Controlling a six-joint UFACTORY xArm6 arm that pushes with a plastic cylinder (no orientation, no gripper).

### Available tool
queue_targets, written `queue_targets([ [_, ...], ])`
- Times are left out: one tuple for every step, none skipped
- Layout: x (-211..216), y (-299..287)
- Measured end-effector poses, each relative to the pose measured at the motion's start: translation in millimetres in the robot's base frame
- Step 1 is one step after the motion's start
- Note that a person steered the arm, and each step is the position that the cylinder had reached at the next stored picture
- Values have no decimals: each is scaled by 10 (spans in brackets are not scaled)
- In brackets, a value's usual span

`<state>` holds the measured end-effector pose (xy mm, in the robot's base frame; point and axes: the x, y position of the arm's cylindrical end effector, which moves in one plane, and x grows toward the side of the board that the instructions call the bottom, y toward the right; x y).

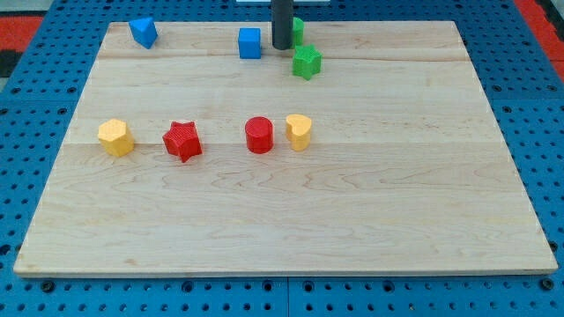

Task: Slide the green circle closer to green star

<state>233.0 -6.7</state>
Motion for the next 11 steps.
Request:
queue_targets([
  [-37,-317],
  [-307,-500],
  [-410,-419],
  [-408,-60],
  [-395,189],
  [-406,294],
  [-397,416],
  [-388,598],
  [-390,888],
  [-390,920],
  [-320,818],
])
